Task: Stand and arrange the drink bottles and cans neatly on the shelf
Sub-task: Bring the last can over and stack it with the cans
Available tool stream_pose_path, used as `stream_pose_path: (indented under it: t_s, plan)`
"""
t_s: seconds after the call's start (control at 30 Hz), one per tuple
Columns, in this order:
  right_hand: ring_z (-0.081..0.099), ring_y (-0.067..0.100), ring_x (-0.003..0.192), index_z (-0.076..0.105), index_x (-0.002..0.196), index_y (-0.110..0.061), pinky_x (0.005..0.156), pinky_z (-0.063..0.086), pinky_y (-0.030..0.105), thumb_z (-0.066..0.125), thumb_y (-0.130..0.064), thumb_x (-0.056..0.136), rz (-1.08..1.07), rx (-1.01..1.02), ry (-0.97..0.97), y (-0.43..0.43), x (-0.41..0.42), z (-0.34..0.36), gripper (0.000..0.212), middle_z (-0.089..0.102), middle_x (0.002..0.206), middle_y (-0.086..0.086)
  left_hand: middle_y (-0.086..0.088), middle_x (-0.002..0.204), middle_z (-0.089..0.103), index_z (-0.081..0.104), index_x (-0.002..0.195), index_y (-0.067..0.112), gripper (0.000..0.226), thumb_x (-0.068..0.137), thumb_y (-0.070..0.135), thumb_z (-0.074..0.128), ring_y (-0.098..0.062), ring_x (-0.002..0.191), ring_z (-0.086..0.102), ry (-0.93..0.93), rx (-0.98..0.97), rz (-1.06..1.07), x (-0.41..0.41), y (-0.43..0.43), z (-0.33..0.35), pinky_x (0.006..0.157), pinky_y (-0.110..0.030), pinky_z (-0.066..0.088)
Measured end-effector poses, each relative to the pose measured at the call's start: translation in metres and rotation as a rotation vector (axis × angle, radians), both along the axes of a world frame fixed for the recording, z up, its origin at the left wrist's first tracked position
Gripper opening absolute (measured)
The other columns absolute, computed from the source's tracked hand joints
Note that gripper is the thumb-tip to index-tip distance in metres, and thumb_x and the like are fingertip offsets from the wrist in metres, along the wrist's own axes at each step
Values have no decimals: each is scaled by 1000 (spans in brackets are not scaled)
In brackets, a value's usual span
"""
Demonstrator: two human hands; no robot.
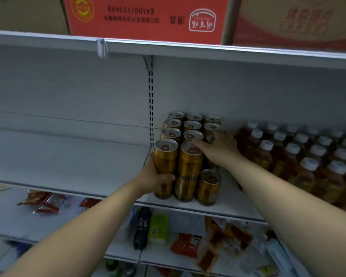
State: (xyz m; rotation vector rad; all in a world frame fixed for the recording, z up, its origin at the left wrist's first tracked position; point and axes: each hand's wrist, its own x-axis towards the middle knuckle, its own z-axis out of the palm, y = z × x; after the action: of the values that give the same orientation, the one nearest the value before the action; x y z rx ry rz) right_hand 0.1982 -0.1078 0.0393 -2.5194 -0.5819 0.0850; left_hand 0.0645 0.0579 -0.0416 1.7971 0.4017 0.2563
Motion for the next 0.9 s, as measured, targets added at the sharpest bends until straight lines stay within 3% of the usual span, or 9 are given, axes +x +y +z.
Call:
stream_pose_path:
  t_s: [0.17, 0.33, 0.5, 0.57, 0.67, 0.8, 0.9]
  plan:
    - [36, 31, 136, 34, 146, -31, 109, 35, 48, 39, -93, 55, 66, 58, 5, 3, 10, -8, 110, 36, 151, 5, 1, 128, 56, 25, 142, 28, 109, 53, 22, 88, -17, 115, 56, 23, -92, 0, -5, -1, 24, 96, -46, 48]
    - [27, 31, 141, 28, 150, -26, 114, 28, 43, 56, -73, 75, 114, 68, 28, -1, 13, -1, 94, 26, 156, 6, 0, 120, 65, 37, 135, 28, 100, 48, 28, 86, -19, 111, 62, 21, -68, -3, -2, -8, 18, 98, -53, 47]
    - [31, 28, 140, 33, 148, -31, 113, 31, 47, 44, -84, 51, 116, 91, 60, 5, 19, -6, 111, 33, 154, 1, 0, 121, 64, 37, 133, 28, 95, 53, 24, 87, -18, 112, 62, 9, -85, -1, 4, -10, 11, 98, -52, 47]
    - [27, 29, 141, 31, 150, -30, 114, 29, 47, 44, -84, 50, 100, 91, 74, 4, 19, -7, 114, 28, 156, 1, 3, 120, 62, 32, 135, 28, 95, 57, 24, 87, -14, 110, 60, 34, -54, 15, 5, -9, 10, 97, -45, 47]
    - [26, 29, 142, 30, 150, -28, 115, 28, 46, 50, -78, 60, 102, 100, 82, 4, 18, -8, 104, 27, 156, 2, 9, 115, 58, 27, 136, 23, 86, 70, 11, 81, -1, 102, 56, 60, 4, -30, 5, -4, 12, 84, -26, 48]
    - [26, 28, 142, 29, 151, -28, 115, 27, 43, 56, -71, 72, 110, 76, 86, 4, 22, -9, 93, 26, 156, 3, 7, 134, 48, 16, 145, 22, 98, 72, 29, 81, -10, 120, 49, 144, 82, -179, 2, 7, 26, 101, -34, 41]
    - [35, 28, 137, 34, 148, -27, 110, 35, 46, 51, -83, 63, 66, 87, 96, 4, 27, -5, 103, 35, 151, 4, 9, 146, 33, 9, 150, 27, 91, 77, 70, 42, -13, 133, 33, 183, 66, -185, 0, 20, 49, 107, -36, 31]
